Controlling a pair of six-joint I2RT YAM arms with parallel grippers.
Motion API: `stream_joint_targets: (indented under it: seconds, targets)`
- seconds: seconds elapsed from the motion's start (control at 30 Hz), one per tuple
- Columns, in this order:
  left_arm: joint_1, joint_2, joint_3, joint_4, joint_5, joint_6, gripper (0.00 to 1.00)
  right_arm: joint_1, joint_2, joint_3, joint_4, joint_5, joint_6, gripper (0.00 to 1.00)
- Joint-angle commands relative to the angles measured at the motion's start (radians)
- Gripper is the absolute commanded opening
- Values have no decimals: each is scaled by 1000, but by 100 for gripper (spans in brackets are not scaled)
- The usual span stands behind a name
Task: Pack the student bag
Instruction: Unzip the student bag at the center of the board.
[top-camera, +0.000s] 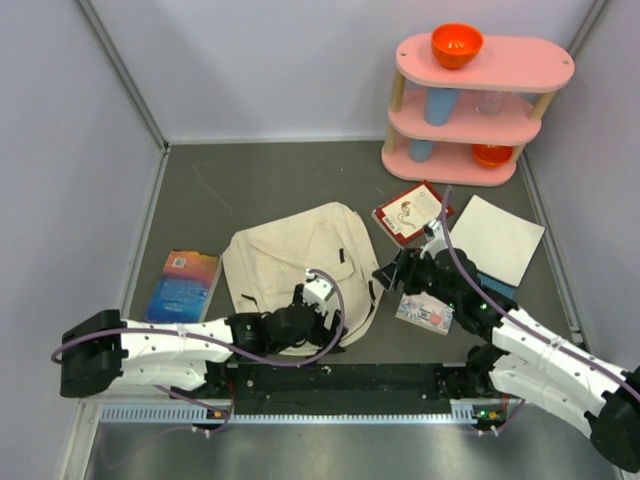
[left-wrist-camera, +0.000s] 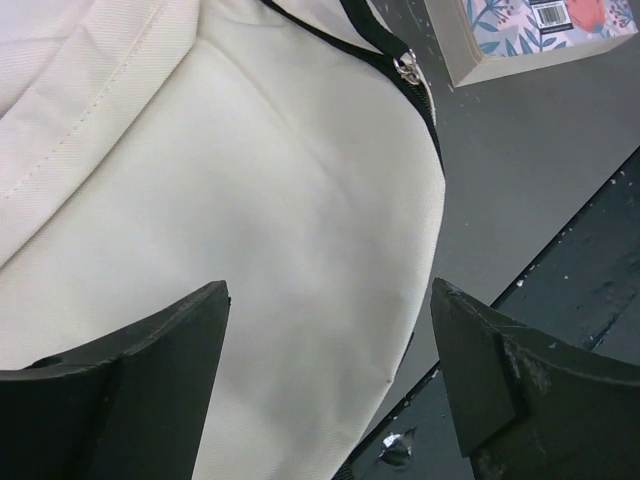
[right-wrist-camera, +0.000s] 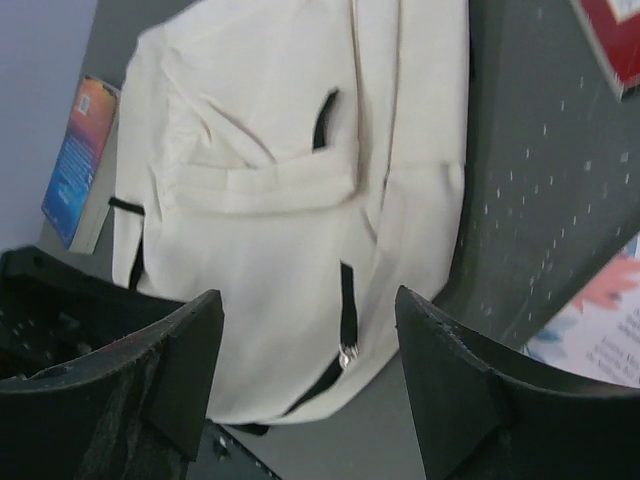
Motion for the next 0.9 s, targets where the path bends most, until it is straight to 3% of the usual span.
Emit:
stream_joint_targets:
  seconds: [0.0, 0.47, 0.57, 0.83, 0.87]
  targets:
    - [32, -18, -19, -13, 51, 68, 86, 1, -79, -116, -8, -74, 168, 69]
    - [54, 147, 83, 66, 223, 143, 82, 32, -110, -221, 39, -83, 243, 69]
    - [52, 173, 116, 50, 232, 147, 72, 30, -107, -219, 39, -83, 242, 69]
    - [86, 197, 137, 20, 197, 146, 25, 32, -105, -221, 39, -97, 234, 68]
    - [101, 193, 130, 24, 207, 149, 24, 33, -107, -222, 41, -99, 234, 67]
